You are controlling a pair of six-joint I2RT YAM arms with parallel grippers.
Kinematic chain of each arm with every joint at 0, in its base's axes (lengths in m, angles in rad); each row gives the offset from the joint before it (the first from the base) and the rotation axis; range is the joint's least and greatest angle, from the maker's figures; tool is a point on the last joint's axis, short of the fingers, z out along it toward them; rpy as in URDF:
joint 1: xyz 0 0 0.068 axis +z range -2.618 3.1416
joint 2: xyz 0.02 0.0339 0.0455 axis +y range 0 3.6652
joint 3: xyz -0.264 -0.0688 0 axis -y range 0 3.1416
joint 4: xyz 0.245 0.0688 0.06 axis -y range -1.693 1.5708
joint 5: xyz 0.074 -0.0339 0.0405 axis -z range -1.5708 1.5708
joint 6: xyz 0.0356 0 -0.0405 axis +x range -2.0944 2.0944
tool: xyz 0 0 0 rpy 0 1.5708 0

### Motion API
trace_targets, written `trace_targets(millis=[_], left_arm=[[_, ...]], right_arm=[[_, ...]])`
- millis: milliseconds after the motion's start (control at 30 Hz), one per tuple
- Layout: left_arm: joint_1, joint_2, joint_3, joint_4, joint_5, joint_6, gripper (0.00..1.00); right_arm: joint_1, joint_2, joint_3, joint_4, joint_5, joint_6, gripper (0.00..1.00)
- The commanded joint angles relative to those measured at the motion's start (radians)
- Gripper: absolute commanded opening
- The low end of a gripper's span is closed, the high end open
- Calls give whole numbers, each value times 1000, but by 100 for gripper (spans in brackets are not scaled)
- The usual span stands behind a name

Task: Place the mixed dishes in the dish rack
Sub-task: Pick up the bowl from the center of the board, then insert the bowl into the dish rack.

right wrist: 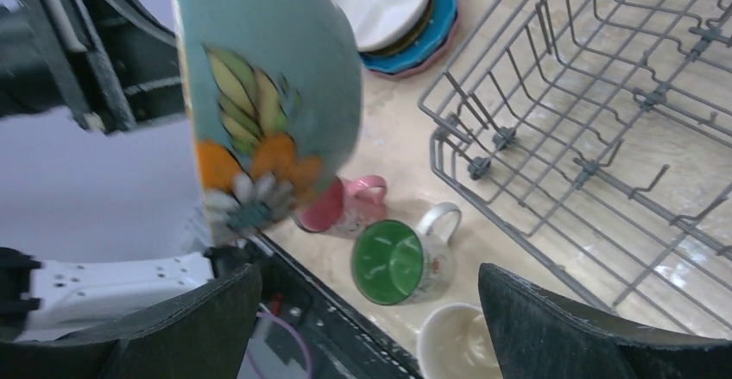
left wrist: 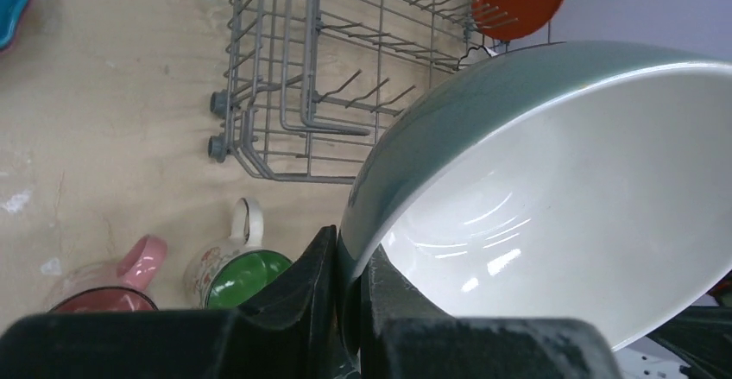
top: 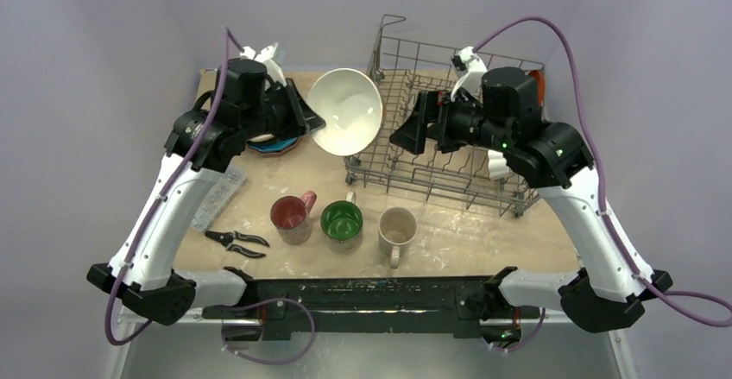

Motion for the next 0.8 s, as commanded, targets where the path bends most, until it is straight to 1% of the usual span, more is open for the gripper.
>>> trace_targets(millis=[0,100,200,367,467,567,633,667,733,767], left_arm=[[-144,31,147,167,-227,167,0],[-237,50,167,267,-373,333,0],[-302,66,144,414,-498,494,0],[-347,147,161,611,-638,716,0],[-357,215,176,709,-688,816,0],[-375,292,212,802,-765,917,0],[-394,336,215,899,-803,997,0],[-404,357,215,970,-823,1040,0],[-421,407,230,1060,-859,1120,0],[-428,426,237,1108,-870,1147,0]], right_arm=[[-45,-8,107,-5,-54,152,98],[-106,6,164,-56,-80,230,98],[-154,5,163,-50,-140,330,98],[-192,20,124,-9,-199,547,98],[-204,37,114,72,-242,694,98],[-220,55,113,158,-244,869,98],[-226,54,65,240,-236,1033,98],[-226,46,18,302,-228,1115,98],[-227,31,-70,434,-192,1264,98],[-227,26,-99,448,-154,1335,98]])
